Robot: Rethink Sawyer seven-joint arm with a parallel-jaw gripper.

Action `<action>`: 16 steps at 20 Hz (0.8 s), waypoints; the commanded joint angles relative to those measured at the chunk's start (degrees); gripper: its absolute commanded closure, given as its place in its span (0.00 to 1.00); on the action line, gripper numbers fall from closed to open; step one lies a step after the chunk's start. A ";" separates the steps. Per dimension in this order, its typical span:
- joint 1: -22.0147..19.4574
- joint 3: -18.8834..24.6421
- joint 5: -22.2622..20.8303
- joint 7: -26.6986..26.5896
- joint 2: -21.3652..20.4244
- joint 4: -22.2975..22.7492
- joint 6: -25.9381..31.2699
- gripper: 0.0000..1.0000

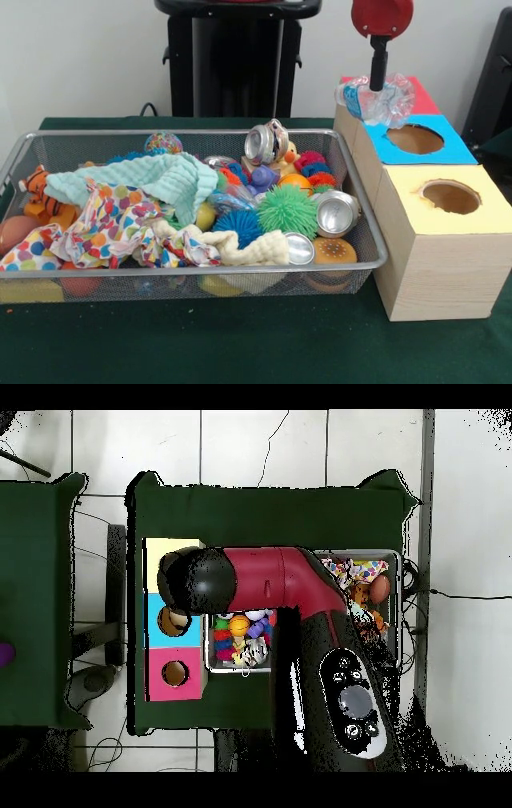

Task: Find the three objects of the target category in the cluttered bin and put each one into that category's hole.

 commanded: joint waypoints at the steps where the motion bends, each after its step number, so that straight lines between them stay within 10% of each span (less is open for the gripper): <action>1: -0.32 -2.06 2.43 17.31 1.92 6.19 -3.46 1.00; 16: 2.02 -4.68 3.53 18.32 2.64 6.63 -5.44 1.00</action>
